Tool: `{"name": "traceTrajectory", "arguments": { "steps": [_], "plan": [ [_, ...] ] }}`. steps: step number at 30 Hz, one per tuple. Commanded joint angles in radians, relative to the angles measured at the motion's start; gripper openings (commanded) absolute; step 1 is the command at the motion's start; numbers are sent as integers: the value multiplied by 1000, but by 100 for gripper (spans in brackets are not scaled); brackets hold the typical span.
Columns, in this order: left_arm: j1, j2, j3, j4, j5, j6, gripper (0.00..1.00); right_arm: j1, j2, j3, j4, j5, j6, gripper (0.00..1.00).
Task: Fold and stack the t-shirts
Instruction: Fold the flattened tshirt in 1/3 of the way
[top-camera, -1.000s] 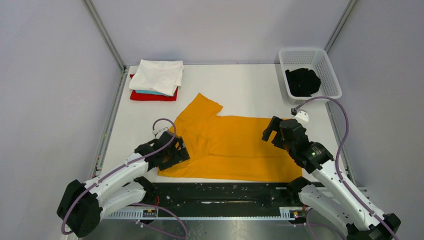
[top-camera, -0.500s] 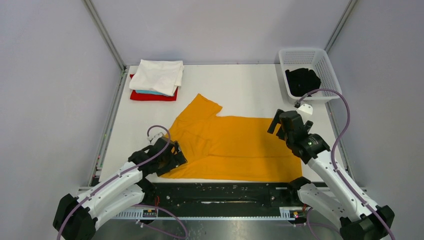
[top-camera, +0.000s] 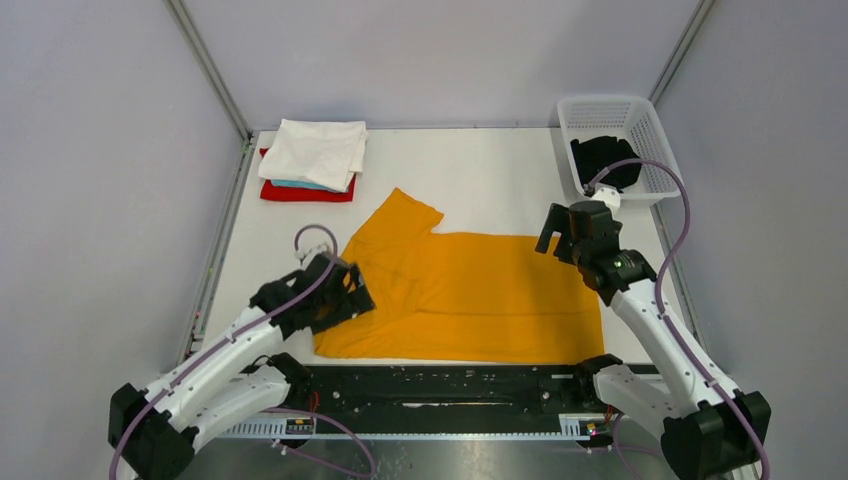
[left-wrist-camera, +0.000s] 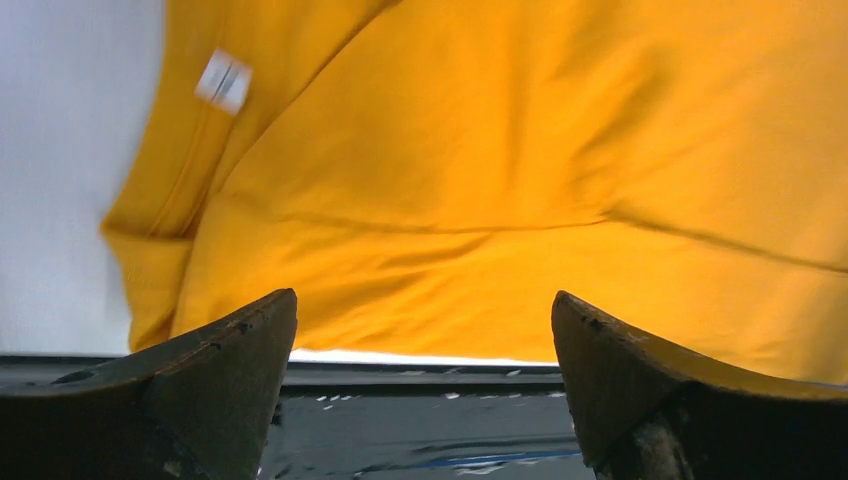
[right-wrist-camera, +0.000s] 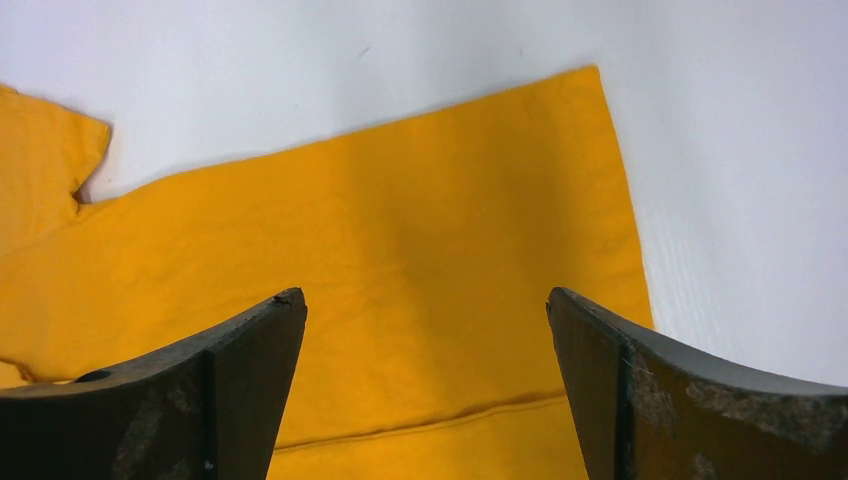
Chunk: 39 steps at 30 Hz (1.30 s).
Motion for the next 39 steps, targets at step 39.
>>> {"name": "traceTrajectory", "arguments": {
  "steps": [39],
  "plan": [
    [244, 1710, 1685, 26, -63, 478, 73, -53, 193, 146, 5, -114, -171, 100]
  ]
}}
